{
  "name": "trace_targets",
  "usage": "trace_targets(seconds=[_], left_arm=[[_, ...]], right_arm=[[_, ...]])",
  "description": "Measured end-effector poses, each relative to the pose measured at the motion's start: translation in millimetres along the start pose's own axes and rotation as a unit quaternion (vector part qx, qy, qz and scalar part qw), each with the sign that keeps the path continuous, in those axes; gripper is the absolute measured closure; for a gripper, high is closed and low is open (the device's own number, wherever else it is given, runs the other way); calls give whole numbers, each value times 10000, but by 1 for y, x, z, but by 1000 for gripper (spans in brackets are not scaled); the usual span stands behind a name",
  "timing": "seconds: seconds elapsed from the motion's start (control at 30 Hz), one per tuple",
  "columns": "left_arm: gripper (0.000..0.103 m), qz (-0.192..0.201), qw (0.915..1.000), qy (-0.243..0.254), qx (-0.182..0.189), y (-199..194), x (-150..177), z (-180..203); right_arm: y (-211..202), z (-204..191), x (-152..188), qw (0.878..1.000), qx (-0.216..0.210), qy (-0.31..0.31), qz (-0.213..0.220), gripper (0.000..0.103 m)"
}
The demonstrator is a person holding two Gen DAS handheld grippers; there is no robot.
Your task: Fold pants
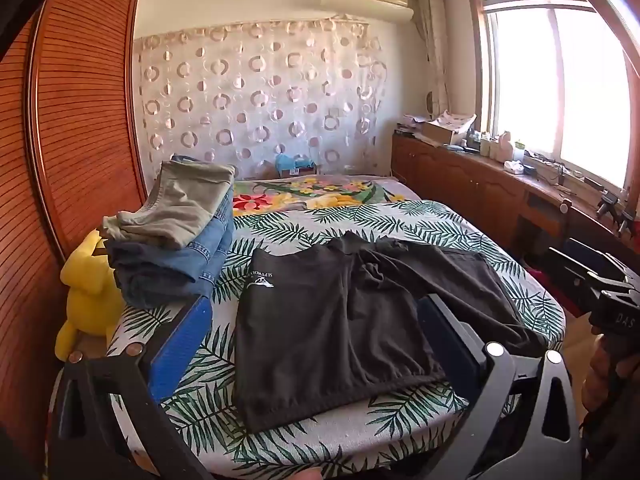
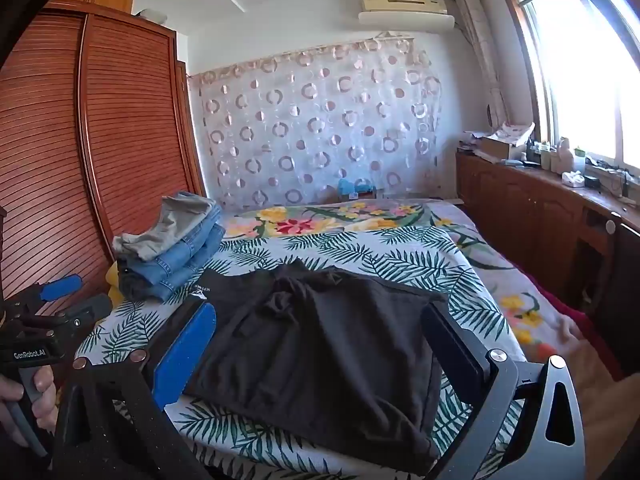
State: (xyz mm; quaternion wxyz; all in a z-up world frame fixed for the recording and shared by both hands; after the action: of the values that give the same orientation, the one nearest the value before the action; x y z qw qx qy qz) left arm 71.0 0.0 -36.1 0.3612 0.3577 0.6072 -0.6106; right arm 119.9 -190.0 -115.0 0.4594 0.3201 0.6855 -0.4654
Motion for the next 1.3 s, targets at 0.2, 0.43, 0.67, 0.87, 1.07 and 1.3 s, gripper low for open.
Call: trace_targets(seconds=[0.2,0.43,0.67,0.87,1.07,1.3], left_arm=[[0,-43,10000,14,-12,0,1,0],[0,-33,10000,5,-21,-1,0,-1],[0,-25,10000,-1,-28,-2,1,-4],[0,-19,10000,-10,-15,-3,-1,-5],[0,-18,10000,-10,-19,-4,-2,-6],[0,-18,10000,-9,-19,-3,-2,-5]], right_arm=[[2,0,0,10000,-5,-53,13,1],[-1,1,0,10000,22,-87,7,1],[1,0,0,10000,15,-87,4,1],[0,0,0,10000,13,-91,17,1],[0,-1,0,10000,15,-83,24,1],[-1,-1,0,9999,21,-97,38,1]])
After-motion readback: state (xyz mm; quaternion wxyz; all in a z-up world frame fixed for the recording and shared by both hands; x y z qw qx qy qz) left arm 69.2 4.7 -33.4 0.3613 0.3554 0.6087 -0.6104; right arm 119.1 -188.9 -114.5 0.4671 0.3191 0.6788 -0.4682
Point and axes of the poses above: each gripper's, at about its wrist camera, not at the fingertips, and y roughly the way its jaws point, z to its right, x to its underside, the point moved 8 cm from there along y, roughly the way its jaws point, and after that the axes turned 2 degrees about -z, right-handed, at the moved point
